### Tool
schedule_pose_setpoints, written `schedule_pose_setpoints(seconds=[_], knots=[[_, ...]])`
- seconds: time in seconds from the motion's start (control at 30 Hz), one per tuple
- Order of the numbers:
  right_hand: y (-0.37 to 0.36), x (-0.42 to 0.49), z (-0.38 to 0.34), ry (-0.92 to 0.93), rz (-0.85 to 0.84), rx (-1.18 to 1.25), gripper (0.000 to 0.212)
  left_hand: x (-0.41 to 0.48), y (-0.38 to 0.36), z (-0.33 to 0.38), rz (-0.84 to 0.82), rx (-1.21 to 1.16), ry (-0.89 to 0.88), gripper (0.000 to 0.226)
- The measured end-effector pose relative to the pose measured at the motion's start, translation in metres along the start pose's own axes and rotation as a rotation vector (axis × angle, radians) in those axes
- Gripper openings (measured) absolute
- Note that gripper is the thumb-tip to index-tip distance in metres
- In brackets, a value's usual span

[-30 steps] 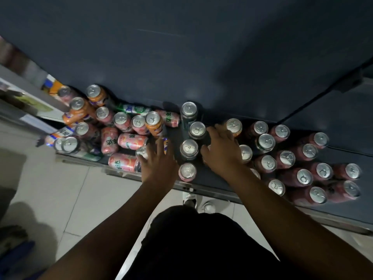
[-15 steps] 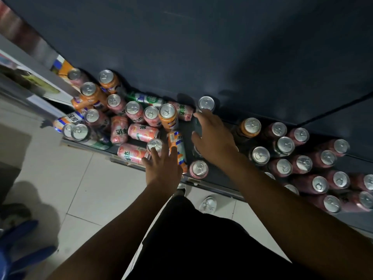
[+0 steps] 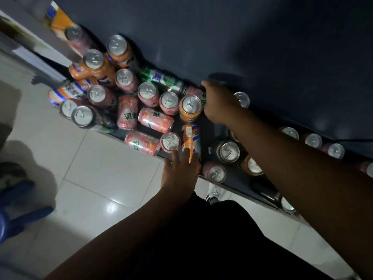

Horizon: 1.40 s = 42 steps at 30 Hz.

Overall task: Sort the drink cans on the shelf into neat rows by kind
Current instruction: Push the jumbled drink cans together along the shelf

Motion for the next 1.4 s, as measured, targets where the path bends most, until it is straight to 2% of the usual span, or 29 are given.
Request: schedule_pose_setpoints(seconds=[0.1, 0.17, 0.3, 0.4, 0.47, 0.53, 0.67, 0.87, 1.03, 1.17, 1.3, 1.4], knots=[[-0.009, 0.020, 0.007, -0.004, -0.083, -0.082, 0.064, 0.004, -0.009, 0.007, 0.015, -0.118, -0.012, 0.064], [-0.014, 0.030, 0.014, -0.021, -0.103, -0.116, 0.059, 0.009, -0.023, 0.008, -0.030, -0.221, 0.041, 0.066], [-0.024, 0.044, 0.020, -0.044, -0.154, -0.195, 0.043, 0.012, -0.052, 0.002, -0.181, -0.538, 0.230, 0.081], [-0.039, 0.051, 0.022, -0.033, -0.203, -0.292, 0.034, 0.014, -0.065, 0.000, -0.144, -0.748, 0.346, 0.084], [-0.047, 0.057, 0.024, -0.024, -0.200, -0.330, 0.037, 0.018, -0.074, -0.002, -0.114, -0.921, 0.457, 0.083], [-0.051, 0.061, 0.026, -0.010, -0.179, -0.352, 0.043, 0.023, -0.085, -0.001, -0.154, -1.063, 0.552, 0.083], [-0.051, 0.068, 0.026, -0.007, -0.106, -0.414, 0.050, 0.034, -0.093, -0.002, -0.183, -1.267, 0.626, 0.092], [-0.062, 0.077, 0.025, -0.012, -0.132, -0.504, 0.028, 0.035, -0.089, -0.008, -0.180, -1.166, 0.601, 0.085], [-0.074, 0.078, 0.037, -0.047, -0.197, -0.504, 0.056, 0.023, -0.084, -0.012, -0.172, -1.148, 0.606, 0.087], [-0.081, 0.076, 0.034, -0.045, -0.117, -0.571, 0.054, 0.011, -0.073, -0.010, -0.129, -1.216, 0.622, 0.086], [-0.083, 0.070, 0.034, -0.052, -0.148, -0.650, 0.057, 0.004, -0.060, -0.012, -0.114, -1.275, 0.660, 0.080], [-0.078, 0.065, 0.033, -0.084, -0.041, -0.788, 0.058, 0.000, -0.048, -0.016, -0.079, -1.275, 0.659, 0.081]])
Point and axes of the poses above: each hand's wrist, its own x-axis towards the middle knuckle, its own y-axis out of the back of the hand, z = x × y, the point moved 8 cm from there along x, towards the middle knuckle, and after that the axes turned 1 degree about x, right-handed, at the moved point
